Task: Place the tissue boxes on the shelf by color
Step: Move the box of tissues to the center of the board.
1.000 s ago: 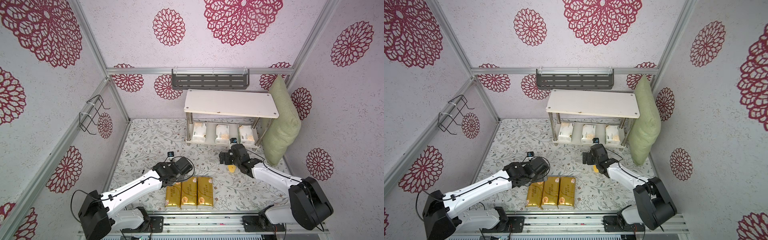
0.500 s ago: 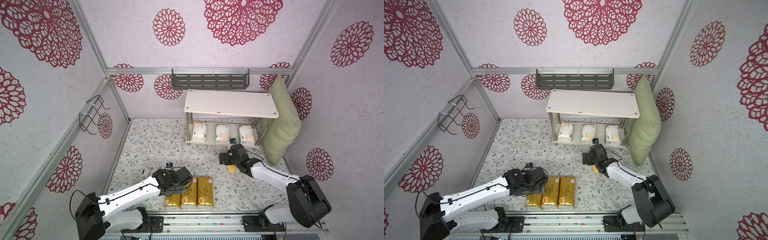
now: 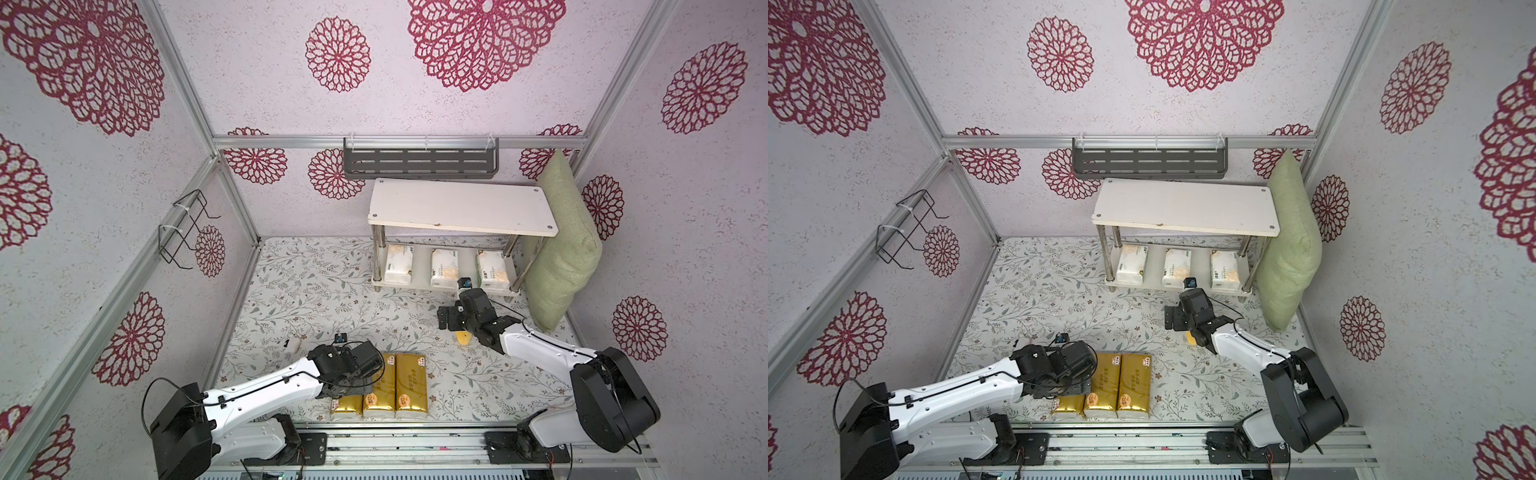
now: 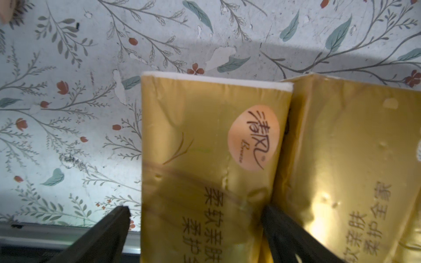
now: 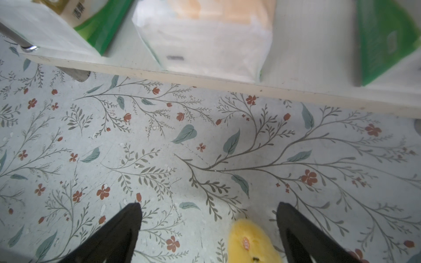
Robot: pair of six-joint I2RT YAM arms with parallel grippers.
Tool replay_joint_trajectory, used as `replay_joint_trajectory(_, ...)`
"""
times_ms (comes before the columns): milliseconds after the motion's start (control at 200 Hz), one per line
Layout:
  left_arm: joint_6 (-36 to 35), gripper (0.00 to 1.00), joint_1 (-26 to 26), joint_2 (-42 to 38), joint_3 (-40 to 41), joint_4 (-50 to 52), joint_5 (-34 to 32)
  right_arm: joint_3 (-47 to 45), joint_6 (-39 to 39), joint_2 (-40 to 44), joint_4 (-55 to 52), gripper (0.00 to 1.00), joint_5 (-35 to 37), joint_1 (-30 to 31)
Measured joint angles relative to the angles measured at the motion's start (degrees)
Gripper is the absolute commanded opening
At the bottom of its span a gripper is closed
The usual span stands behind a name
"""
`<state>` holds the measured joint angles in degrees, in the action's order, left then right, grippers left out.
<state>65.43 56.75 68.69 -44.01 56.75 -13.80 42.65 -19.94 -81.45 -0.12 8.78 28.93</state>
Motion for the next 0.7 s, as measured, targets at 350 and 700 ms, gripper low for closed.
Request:
replay_joint_trajectory(350,-0.5,0.89,-0.5,1.5,1.9,-4.2,-3.6,0.6,0.0,0.0,0.1,0.99,0.0,0.0)
replay_joint_trajectory(700,-4.2,0.84,-4.6,1.5,0.3,-4.4,-8.0,0.6,0.0,-0.2,0.3,0.99,-0.1,0.0)
